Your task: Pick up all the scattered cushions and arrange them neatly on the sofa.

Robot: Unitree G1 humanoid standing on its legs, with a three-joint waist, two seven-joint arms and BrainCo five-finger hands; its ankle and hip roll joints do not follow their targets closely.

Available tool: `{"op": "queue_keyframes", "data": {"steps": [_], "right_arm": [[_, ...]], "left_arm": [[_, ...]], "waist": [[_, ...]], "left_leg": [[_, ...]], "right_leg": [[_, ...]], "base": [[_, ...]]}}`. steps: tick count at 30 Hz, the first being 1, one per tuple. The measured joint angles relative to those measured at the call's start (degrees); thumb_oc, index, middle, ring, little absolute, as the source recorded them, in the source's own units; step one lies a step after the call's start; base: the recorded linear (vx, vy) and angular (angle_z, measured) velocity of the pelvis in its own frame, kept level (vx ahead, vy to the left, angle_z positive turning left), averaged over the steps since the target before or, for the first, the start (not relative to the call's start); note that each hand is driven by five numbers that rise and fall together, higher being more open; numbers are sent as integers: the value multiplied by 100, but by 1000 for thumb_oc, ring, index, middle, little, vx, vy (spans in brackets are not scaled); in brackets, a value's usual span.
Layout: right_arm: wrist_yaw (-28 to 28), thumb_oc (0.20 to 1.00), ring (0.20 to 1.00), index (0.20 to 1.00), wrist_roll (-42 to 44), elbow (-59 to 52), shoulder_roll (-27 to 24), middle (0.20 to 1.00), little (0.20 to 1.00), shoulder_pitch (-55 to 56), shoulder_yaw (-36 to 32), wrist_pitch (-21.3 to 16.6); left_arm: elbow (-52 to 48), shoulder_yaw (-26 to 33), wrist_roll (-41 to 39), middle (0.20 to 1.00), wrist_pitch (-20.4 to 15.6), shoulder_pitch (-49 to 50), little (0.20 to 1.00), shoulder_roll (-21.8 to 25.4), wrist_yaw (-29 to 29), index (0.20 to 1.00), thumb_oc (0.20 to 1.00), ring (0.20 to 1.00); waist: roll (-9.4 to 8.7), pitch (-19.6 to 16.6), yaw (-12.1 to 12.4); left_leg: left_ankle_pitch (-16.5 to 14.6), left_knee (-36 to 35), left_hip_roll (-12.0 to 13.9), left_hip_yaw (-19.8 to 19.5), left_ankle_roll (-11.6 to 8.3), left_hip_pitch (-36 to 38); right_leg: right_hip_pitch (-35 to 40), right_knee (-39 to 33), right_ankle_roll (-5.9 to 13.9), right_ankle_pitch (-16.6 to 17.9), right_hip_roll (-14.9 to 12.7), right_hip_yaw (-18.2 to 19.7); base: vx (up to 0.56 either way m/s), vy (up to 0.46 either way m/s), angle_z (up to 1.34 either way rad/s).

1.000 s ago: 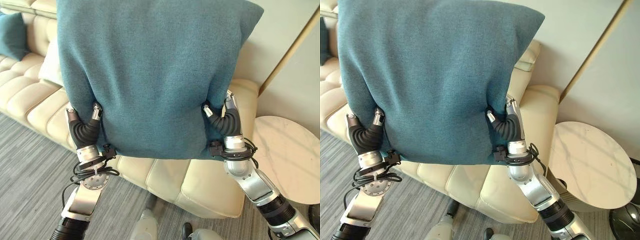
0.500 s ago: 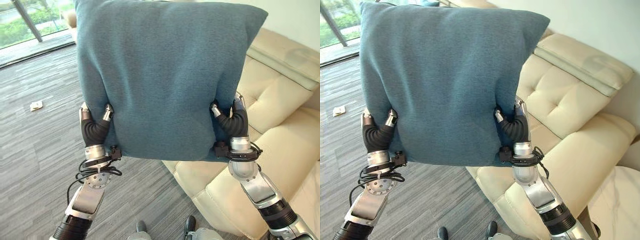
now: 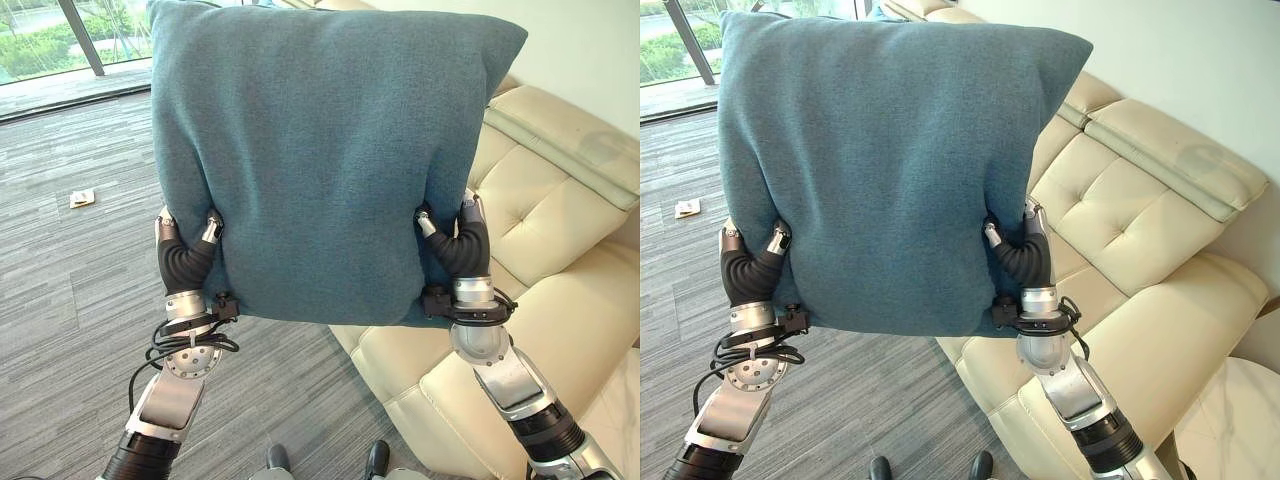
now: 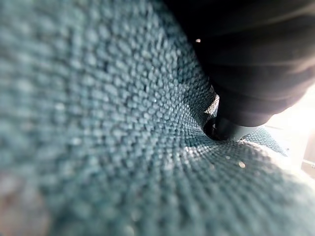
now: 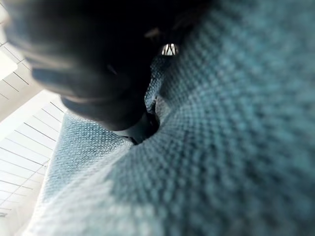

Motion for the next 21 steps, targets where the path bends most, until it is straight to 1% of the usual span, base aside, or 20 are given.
{"op": "queue_keyframes", "data": {"steps": [2, 3, 4, 5, 6, 7, 8, 9, 10, 11, 12, 13, 14, 15, 16, 17, 18, 19, 20, 21], "right_arm": [[5, 200, 200, 200, 2, 62, 9, 200, 200, 1, 24, 8], [10, 200, 200, 200, 0, 90, 32, 200, 200, 8, -18, 17], [6, 200, 200, 200, 1, 129, 12, 200, 200, 74, -115, 18], [-3, 200, 200, 200, 3, 176, 2, 200, 200, 115, -136, 23], [-3, 200, 200, 200, 2, 172, -33, 200, 200, 176, -145, 12], [-2, 200, 200, 200, 0, 178, -94, 200, 200, 251, -160, 0], [-3, 200, 200, 200, 1, 170, -88, 200, 200, 330, -172, -2], [16, 200, 200, 200, 48, 177, -50, 200, 200, 347, -88, 16], [27, 200, 200, 200, 49, 177, -15, 200, 200, 349, -85, 10], [29, 200, 200, 200, 50, 177, 12, 200, 200, 344, -88, 2], [24, 200, 200, 200, 68, 177, 23, 200, 200, 341, -102, 0], [20, 200, 200, 200, 103, 178, 24, 200, 200, 341, -133, 0], [19, 200, 200, 200, 104, 181, 33, 200, 200, 341, -144, 1], [26, 200, 200, 200, 105, 185, 62, 200, 200, 362, -143, -1], [34, 200, 200, 200, 110, 212, 146, 200, 200, 424, -141, 0], [47, 200, 200, 200, 112, 210, 166, 200, 200, 471, -145, -5], [67, 200, 200, 200, 112, 224, 166, 200, 200, 472, -164, -8], [87, 200, 200, 200, 121, 249, 177, 200, 200, 453, -153, -2], [95, 200, 200, 200, 128, 247, 116, 200, 200, 463, -140, -3], [100, 200, 200, 200, 163, 239, -2, 200, 200, 447, -129, -4]], "left_arm": [[71, -23, 0, 200, 1, -41, 200, -2, -2, 200, 200, 200], [100, -80, -1, 200, 13, -94, 200, -7, -10, 200, 200, 200], [251, -202, -1, 200, 18, -243, 200, -36, -13, 200, 200, 200], [308, -335, -1, 200, 32, -304, 200, -24, -15, 200, 200, 200], [318, -363, 1, 200, 33, -326, 200, -102, -12, 200, 200, 200], [353, -361, 1, 200, 34, -351, 200, -169, -8, 200, 200, 200], [367, -368, 2, 200, 37, -355, 200, -198, -8, 200, 200, 200], [394, -360, 1, 200, 66, -356, 200, 0, -11, 200, 200, 200], [425, -339, -2, 200, 69, -348, 200, 65, -8, 200, 200, 200], [443, -339, -5, 200, 70, -348, 200, 100, -6, 200, 200, 200], [456, -352, -6, 200, 70, -376, 200, 47, -7, 200, 200, 200], [530, -367, -5, 200, 69, -463, 200, -36, -7, 200, 200, 200], [613, -370, -5, 200, 70, -510, 200, -92, -9, 200, 200, 200], [659, -373, -5, 200, 73, -498, 200, -105, -20, 200, 200, 200], [676, -376, -5, 200, 82, -427, 200, -111, -41, 200, 200, 200], [675, -375, -2, 200, 92, -407, 200, -94, -51, 200, 200, 200], [671, -366, 1, 200, 96, -398, 200, -134, -56, 200, 200, 200], [668, -342, 5, 200, 102, -423, 200, -164, -56, 200, 200, 200], [668, -348, 6, 200, 102, -417, 200, -194, -56, 200, 200, 200], [667, -346, 6, 200, 106, -413, 200, -240, -66, 200, 200, 200]], "waist": [[8, 6, -31], [-10, 18, -33], [35, 24, -48], [60, 27, -98], [49, 39, -195], [155, 107, -214], [195, 112, -245], [92, 112, -312], [6, 118, -291], [-7, 131, -276], [50, 219, -320], [71, 300, -343], [54, 326, -347], [21, 343, -368], [-136, 318, -342], [-246, 272, -354], [-209, 298, -351], [-202, 316, -346], [-115, 299, -346], [114, 286, -361]], "left_leg": [[-6, 15, -12, -149, 16, -22], [-167, 39, -94, -170, 121, -33], [-274, 209, -65, -316, 188, -134], [-276, 227, -104, -452, 189, -147], [-249, 209, -147, -607, 254, -149], [-150, 239, -180, -850, 462, -139], [-123, 230, -137, -999, 498, -200], [9, 68, -162, -1055, 458, -210], [-26, 28, -216, -1100, 481, -195], [-35, 19, -216, -1147, 473, -211], [-35, 44, -150, -1332, 501, -295], [-69, 59, -127, -1429, 498, -311], [-71, 34, -120, -1447, 490, -302], [-107, -5, -160, -1448, 438, -246], [-188, -41, -225, -1429, 316, -100], [-237, -35, -314, -1422, 235, -28], [-305, 50, -324, -1417, 149, 37], [-804, 980, -286, -1217, 95, -252], [-948, 1343, -244, -1197, 115, -275], [-1172, 1373, -67, -1243, 254, -193]], "right_leg": [[-12, 160, 58, -68, -50, -33], [-42, 368, 171, -165, -140, -18], [-167, 782, 217, -328, -251, 6], [-270, 1150, 234, -419, -340, 45], [-421, 1542, 211, -518, -367, 323], [-860, 2204, 199, -829, -331, 913], [-967, 2293, 306, -1056, -156, 1439], [-1169, 1884, 364, -1200, -50, 1525], [-1351, 1752, 361, -1194, -33, 1544], [-1451, 1589, 390, -1128, 22, 1545], [-1630, 1140, 494, -989, 258, 1462], [-1689, 869, 612, -917, 305, 1250], [-1716, 675, 672, -880, 311, 1049], [-1736, 570, 700, -871, 285, 797], [-1699, 777, 688, -983, 98, 292], [-1637, 761, 578, -983, 29, 200], [-1616, 795, 525, -834, 24, 178], [-1611, 855, 581, -783, 20, 214], [-1552, 855, 582, -783, 105, 227], [-1492, 945, 578, -812, 250, 135]], "base": [[46, 194, 19], [60, 170, 45], [126, 135, 60], [186, 163, 64], [156, 112, 58], [49, 27, 54], [127, 26, 80], [212, 36, 62], [325, 39, 47], [422, 8, 38], [353, 1, 62], [466, -31, 73], [364, -56, 58], [503, -73, 50], [468, -67, 45], [325, -39, 34], [520, -78, 12], [315, -58, -12], [501, -86, -25], [282, -69, -13]]}}
